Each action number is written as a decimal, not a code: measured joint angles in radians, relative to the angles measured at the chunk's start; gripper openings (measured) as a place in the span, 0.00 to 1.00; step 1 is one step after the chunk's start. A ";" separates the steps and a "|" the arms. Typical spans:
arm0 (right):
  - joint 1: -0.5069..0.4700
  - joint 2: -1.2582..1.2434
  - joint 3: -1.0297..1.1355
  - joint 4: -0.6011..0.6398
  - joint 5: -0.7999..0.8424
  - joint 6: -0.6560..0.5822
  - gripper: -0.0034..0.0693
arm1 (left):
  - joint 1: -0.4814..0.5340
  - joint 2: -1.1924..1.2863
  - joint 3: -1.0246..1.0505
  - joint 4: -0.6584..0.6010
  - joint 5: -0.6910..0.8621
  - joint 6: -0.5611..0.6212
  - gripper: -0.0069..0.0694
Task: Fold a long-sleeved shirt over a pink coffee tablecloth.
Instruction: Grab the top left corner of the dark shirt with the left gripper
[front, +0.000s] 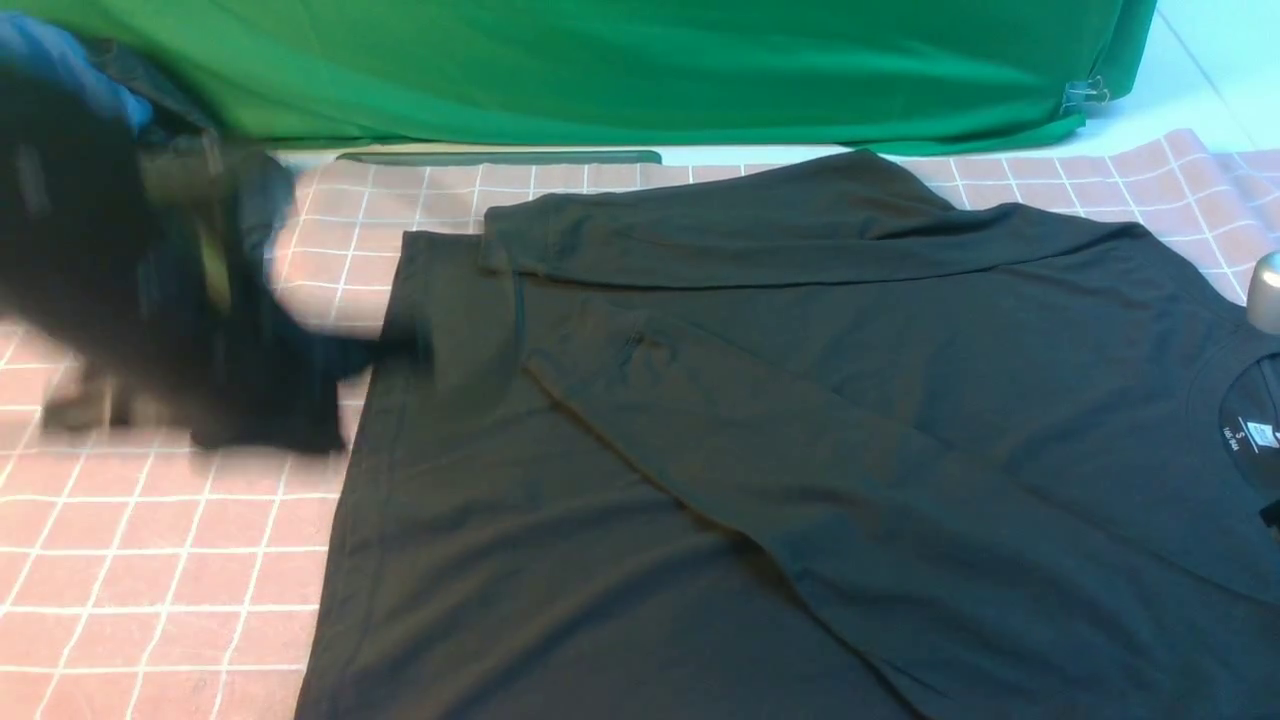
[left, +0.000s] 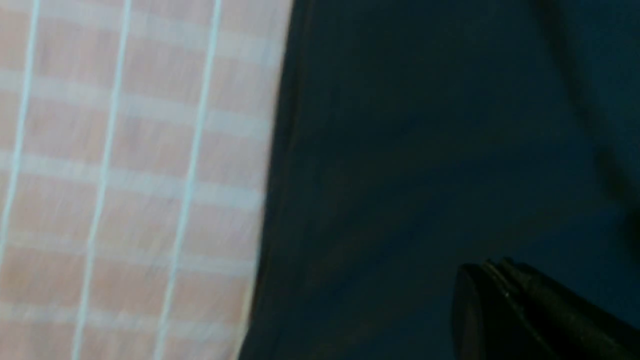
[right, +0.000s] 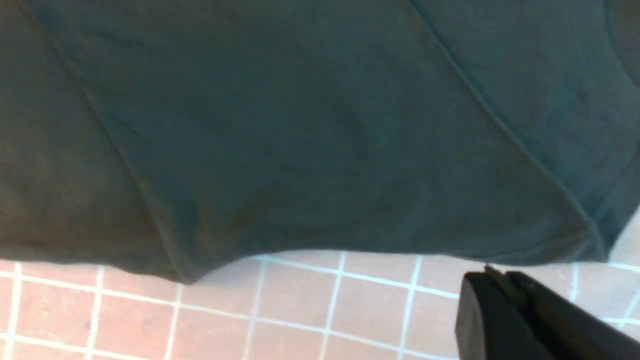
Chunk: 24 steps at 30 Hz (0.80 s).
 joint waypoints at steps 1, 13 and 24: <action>0.000 0.000 0.000 0.006 -0.003 0.000 0.14 | 0.032 0.032 -0.047 -0.015 -0.005 0.010 0.11; 0.000 0.000 0.000 0.043 -0.013 0.001 0.14 | 0.118 0.509 -0.473 0.000 -0.106 0.110 0.26; 0.000 0.000 0.000 0.069 -0.018 0.003 0.15 | 0.118 0.857 -0.642 0.023 -0.439 0.131 0.68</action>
